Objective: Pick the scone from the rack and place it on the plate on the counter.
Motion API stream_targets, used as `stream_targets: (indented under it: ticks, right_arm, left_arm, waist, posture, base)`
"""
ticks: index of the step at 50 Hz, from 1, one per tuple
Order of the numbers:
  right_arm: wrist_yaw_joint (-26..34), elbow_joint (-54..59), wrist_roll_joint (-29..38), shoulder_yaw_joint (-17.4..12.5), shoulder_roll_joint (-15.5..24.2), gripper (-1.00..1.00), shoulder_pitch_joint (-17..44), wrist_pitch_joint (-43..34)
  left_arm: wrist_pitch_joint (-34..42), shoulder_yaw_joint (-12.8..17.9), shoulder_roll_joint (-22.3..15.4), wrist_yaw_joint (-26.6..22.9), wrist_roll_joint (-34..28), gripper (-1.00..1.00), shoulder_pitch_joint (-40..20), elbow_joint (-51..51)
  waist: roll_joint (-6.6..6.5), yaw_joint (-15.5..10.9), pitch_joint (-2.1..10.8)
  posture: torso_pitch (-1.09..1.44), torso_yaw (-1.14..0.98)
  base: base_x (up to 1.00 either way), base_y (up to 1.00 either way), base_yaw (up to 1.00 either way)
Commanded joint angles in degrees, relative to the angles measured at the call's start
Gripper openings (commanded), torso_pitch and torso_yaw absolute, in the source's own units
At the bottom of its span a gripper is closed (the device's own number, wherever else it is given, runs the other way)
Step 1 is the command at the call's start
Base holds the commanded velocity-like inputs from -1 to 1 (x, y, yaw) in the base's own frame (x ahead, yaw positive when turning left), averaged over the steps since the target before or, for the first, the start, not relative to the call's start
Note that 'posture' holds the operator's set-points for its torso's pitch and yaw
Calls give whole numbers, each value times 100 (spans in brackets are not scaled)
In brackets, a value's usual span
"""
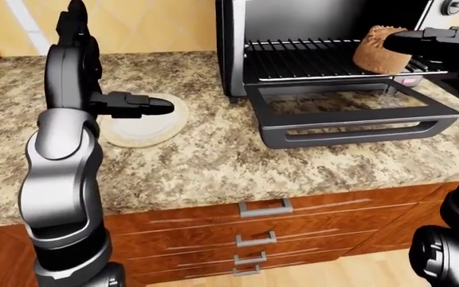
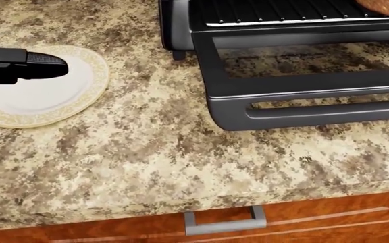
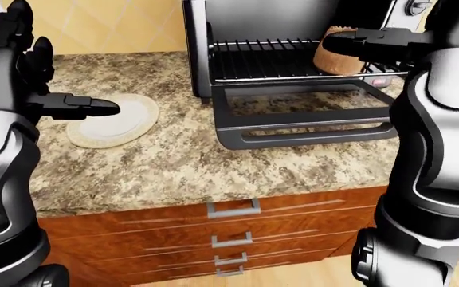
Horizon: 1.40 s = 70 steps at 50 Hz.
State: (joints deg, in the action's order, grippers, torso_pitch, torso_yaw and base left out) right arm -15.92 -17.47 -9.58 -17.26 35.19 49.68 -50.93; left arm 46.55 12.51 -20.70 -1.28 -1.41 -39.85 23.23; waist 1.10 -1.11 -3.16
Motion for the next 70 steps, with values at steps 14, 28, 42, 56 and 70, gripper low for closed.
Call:
stream_targets:
  ticks: [14,28,42,56,70]
  right_arm:
    - [137,407,647,-12,-130,100,292,99]
    - [151,769,517,55,-455,100,303,312]
    - [95,1031,295,60,-518,100,292,521]
    - [-32,1004,152,11,-464,100,169,454]
    - [27,972,138,75,-513,30,181,411]
  left_arm:
    - [-146,63,-84,-9,-67,100,-164,151]
    - [-170,111,-68,10,-35,100,-20,243]
    - [-108,113,-119,8,-2,100,-102,238]
    - [-141,145,-135,10,2,100,-38,262]
    - [-98,212,-158,16,46,100,78,404]
  waist:
    - [-74,35,186]
    - [-98,64,226]
    - [-91,56,220]
    - [-72,38,197]
    - [-59,24,186]
  posture:
    - [0,0]
    - [0,0]
    - [0,0]
    - [0,0]
    - [0,0]
  base:
    - [0,0,0]
    - [0,0,0]
    - [0,0,0]
    - [0,0,0]
    - [0,0,0]
